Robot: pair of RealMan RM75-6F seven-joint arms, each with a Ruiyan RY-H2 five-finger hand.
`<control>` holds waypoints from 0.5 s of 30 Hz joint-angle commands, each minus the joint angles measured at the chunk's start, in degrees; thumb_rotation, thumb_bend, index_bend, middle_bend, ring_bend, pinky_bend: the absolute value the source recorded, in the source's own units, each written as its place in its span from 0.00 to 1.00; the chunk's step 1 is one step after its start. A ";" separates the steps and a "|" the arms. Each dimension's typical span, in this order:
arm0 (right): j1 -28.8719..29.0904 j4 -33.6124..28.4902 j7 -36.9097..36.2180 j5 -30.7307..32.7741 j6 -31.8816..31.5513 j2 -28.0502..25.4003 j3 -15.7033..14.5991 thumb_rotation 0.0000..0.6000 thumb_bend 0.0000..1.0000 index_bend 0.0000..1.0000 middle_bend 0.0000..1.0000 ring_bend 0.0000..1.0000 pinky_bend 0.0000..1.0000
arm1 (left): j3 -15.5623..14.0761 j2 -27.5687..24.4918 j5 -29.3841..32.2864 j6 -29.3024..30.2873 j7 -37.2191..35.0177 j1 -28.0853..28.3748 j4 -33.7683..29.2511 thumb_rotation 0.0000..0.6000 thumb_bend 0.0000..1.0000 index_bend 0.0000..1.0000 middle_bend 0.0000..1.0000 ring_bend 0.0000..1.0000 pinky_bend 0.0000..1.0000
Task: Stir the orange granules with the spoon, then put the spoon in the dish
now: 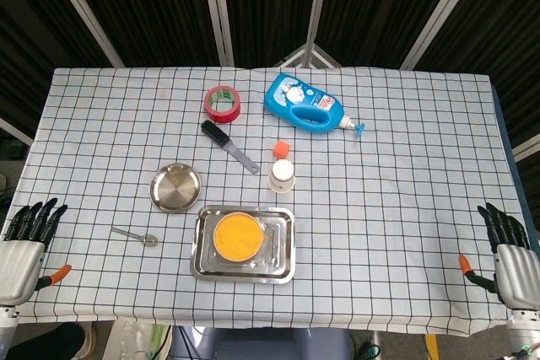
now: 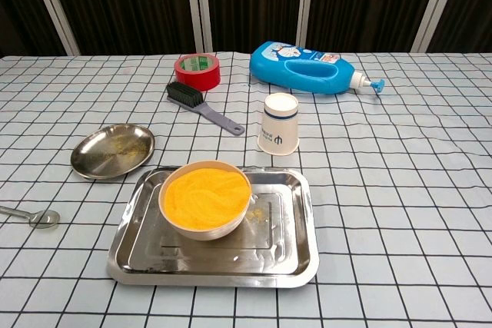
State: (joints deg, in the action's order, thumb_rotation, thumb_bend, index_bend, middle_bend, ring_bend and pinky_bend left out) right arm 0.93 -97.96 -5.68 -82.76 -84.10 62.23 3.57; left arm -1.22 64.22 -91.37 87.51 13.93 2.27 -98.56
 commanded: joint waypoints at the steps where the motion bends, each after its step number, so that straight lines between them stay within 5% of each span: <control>1: 0.02 -0.03 0.02 -0.04 0.01 0.01 0.00 1.00 0.39 0.00 0.00 0.00 0.00 | 0.05 0.09 -0.01 0.09 -0.10 -0.03 0.19 1.00 0.16 0.00 0.00 0.00 0.00; 15: 0.15 -0.29 0.17 -0.11 0.43 0.04 -0.22 1.00 0.39 0.00 0.00 0.00 0.00 | -0.05 0.03 1.44 -2.10 0.58 0.53 -0.50 1.00 0.15 0.00 0.00 0.00 0.00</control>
State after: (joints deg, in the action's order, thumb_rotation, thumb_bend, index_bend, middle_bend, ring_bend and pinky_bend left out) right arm 1.07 -98.25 -5.53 -82.89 -83.69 62.26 3.36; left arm -1.29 64.26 -90.20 85.76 14.36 2.62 -98.89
